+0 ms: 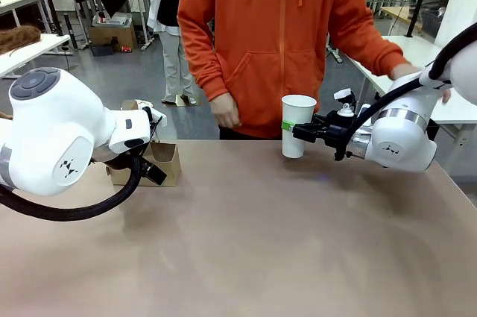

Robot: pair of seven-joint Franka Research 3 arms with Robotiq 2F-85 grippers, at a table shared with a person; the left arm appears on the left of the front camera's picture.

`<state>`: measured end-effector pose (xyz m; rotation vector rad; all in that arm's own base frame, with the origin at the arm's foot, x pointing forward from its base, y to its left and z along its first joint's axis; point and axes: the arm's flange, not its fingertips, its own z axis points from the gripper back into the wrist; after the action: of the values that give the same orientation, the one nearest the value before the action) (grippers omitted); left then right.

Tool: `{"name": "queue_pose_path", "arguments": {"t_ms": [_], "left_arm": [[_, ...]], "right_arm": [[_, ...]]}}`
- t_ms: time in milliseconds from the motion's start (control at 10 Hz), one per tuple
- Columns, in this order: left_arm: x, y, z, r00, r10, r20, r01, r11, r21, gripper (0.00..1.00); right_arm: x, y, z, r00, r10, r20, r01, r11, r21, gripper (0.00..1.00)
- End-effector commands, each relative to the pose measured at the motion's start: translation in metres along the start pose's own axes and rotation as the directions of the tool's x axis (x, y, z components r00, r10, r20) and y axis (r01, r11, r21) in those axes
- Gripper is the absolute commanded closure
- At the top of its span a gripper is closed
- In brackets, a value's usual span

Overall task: Pour a drink into a cup and package it in a carrier.
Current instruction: When a person places the Paper Cup Lid on the 600 ml Paper Cup , lift the 600 ml Paper Cup.

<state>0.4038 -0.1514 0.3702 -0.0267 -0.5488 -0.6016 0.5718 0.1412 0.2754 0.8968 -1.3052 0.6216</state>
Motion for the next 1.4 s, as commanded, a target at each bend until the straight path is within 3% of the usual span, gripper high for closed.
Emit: {"name": "queue_pose_path", "arguments": {"t_ms": [0,1300], "left_arm": [[0.0,0.0,0.0004,1.0,0.0,0.001,0.0,1.0,-0.001,0.0],[0.0,0.0,0.0004,1.0,0.0,0.001,0.0,1.0,-0.001,0.0]], "right_arm": [[0.0031,0.0008,-0.0023,1.0,0.006,0.005,-0.006,1.0,0.001,0.18],[0.0031,0.0008,-0.0023,1.0,0.006,0.005,-0.006,1.0,0.001,0.18]]}}
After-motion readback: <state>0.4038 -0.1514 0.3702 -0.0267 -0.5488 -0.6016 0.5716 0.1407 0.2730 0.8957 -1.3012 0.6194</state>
